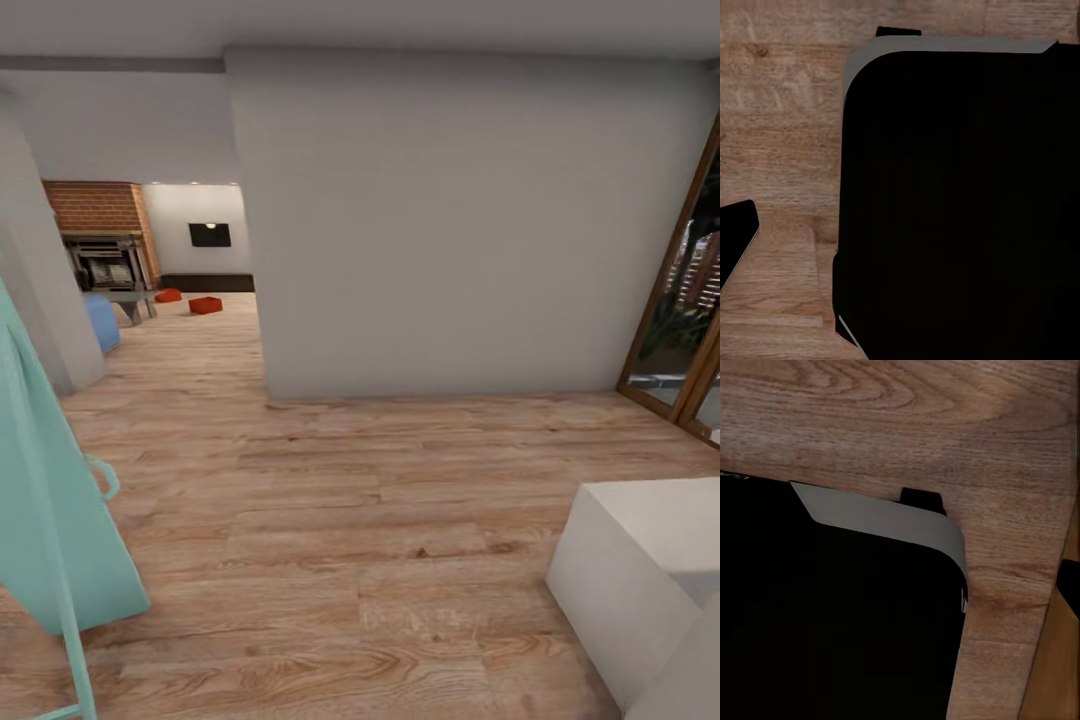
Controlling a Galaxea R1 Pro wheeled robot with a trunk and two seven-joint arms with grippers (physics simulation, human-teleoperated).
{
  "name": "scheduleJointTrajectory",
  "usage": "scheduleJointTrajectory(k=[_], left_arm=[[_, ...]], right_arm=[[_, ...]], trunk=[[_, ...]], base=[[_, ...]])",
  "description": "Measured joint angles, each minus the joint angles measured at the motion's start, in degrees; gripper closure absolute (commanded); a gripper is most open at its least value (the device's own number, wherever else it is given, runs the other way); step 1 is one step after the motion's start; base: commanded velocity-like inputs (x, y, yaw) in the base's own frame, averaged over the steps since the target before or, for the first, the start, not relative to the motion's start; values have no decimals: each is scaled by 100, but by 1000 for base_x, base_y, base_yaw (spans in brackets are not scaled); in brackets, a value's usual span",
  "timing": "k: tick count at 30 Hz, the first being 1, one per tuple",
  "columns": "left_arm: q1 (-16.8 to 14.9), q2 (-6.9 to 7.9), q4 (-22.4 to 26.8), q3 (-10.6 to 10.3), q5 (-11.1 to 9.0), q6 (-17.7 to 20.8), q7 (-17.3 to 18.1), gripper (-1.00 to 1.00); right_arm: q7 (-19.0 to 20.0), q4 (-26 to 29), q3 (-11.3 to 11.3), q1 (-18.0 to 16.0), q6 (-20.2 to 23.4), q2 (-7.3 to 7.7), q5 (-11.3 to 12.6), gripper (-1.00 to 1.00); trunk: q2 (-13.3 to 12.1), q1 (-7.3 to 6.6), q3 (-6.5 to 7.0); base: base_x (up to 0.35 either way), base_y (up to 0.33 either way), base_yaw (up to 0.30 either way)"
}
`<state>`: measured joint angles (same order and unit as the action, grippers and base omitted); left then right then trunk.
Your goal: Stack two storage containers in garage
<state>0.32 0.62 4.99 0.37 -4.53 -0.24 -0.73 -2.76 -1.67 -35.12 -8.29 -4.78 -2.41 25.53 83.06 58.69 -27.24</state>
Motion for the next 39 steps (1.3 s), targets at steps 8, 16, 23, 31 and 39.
scheduleJointTrajectory(k=[8,16,23,31,39], left_arm=[[0,5,0,4,0,0,0,-100],[0,8,0,2,0,-3,0,-100],[0,8,0,5,0,-8,0,-100],[0,8,0,3,0,-6,0,-100],[0,8,0,3,0,-6,0,-100]], right_arm=[[0,0,0,0,14,-7,0,-100],[0,0,0,0,40,-9,0,-100],[-8,0,0,0,14,-10,-2,-100],[-9,0,-1,0,-2,-11,-17,-100],[-6,0,-3,0,-2,-14,-26,-100]], trunk=[[0,0,0],[0,0,0],[0,0,0],[0,0,0],[0,0,0]], base=[[323,0,0],[323,0,0],[323,0,33],[323,0,241],[323,0,275]])
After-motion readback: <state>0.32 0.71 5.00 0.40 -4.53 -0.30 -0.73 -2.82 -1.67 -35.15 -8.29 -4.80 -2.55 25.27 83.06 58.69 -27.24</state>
